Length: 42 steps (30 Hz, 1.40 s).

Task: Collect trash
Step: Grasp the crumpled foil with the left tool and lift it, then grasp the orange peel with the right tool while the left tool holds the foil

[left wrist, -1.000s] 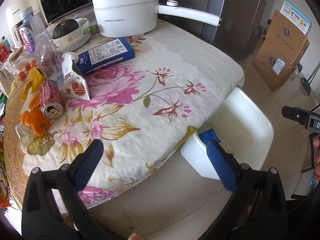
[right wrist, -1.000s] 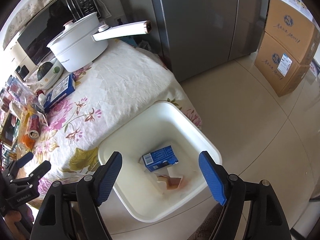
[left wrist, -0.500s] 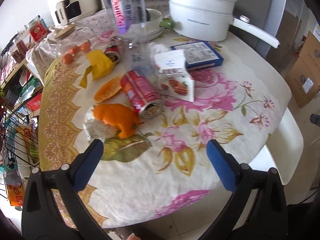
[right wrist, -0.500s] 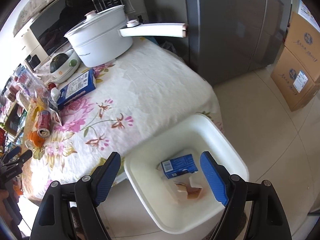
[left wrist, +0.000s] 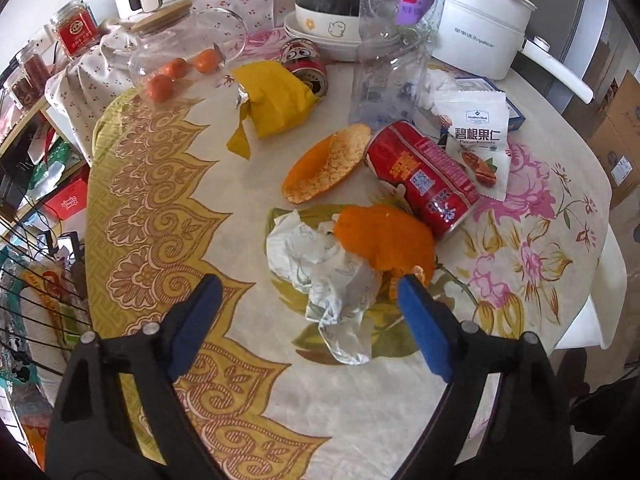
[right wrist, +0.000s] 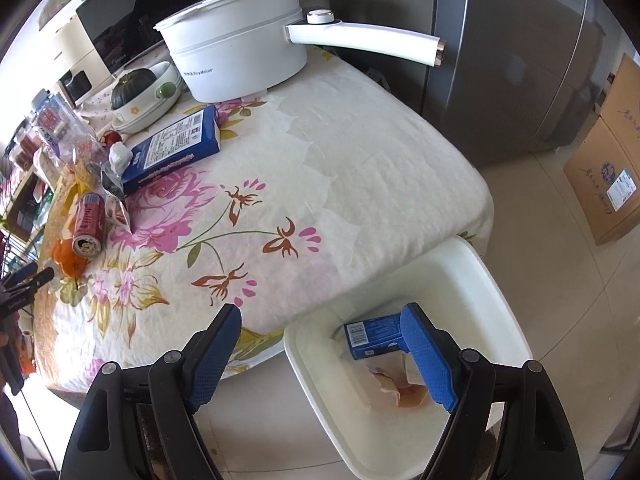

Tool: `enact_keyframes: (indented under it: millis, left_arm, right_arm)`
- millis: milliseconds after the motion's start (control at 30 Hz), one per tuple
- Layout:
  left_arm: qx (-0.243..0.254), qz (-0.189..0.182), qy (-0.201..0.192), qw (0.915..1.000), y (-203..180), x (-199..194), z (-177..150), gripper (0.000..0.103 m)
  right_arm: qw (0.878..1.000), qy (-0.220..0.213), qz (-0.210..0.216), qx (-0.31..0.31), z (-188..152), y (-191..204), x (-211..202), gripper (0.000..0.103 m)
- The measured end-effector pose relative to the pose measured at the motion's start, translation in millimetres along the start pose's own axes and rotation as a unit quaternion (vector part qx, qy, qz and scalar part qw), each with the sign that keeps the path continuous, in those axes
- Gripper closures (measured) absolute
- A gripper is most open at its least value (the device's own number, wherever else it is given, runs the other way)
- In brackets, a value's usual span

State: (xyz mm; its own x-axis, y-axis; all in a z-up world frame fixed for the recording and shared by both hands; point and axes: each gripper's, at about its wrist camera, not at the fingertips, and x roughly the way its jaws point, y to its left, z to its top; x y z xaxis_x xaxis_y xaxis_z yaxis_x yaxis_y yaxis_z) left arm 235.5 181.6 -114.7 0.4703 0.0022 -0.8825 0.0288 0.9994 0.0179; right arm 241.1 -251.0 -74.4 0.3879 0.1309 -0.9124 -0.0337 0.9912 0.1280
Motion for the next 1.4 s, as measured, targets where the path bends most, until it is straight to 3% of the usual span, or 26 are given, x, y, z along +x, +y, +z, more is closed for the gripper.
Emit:
enact_keyframes:
  millis: [100, 167, 300, 333, 433, 600, 767, 1033, 1200, 1400]
  left_arm:
    - [-0.009, -0.026, 0.006, 0.9996, 4, 17, 5, 0.018]
    - [-0.019, -0.044, 0.014, 0.9988, 7, 30, 7, 0.025]
    - [-0.032, -0.08, 0.002, 0.9963, 4, 39, 7, 0.048]
    - [-0.029, -0.088, -0.003, 0.9957, 2, 39, 7, 0.064]
    - [-0.027, -0.088, -0.002, 0.9957, -6, 37, 4, 0.073]
    - [-0.031, -0.086, 0.005, 0.9958, -10, 21, -10, 0.076]
    - [-0.06, -0.093, -0.004, 0.9938, 6, -5, -35, 0.077]
    - [-0.088, -0.067, -0.008, 0.9938, 26, -27, -66, 0.077]
    - [-0.071, -0.054, -0.019, 0.9958, 28, -38, -73, 0.076]
    - [-0.076, -0.053, -0.022, 0.9955, 34, -41, -76, 0.076]
  right_arm:
    - [1.0, 0.007, -0.004, -0.003, 1, 6, 8, 0.02]
    - [1.0, 0.01, -0.004, -0.005, 2, 11, 12, 0.02]
    - [1.0, 0.01, 0.0, -0.013, 4, 26, 17, 0.02]
    - [1.0, 0.009, 0.001, -0.016, 5, 30, 18, 0.02]
    - [1.0, 0.005, 0.006, -0.024, 7, 47, 20, 0.02]
    - [0.999, -0.001, 0.039, -0.031, 9, 87, 21, 0.02]
    - [0.994, -0.018, 0.071, -0.076, 4, 148, 19, 0.02]
    - [0.984, -0.026, 0.125, -0.126, -10, 242, 40, 0.02]
    - [0.98, -0.023, 0.163, -0.111, -5, 281, 60, 0.021]
    - [0.98, -0.018, 0.181, -0.08, 11, 310, 89, 0.035]
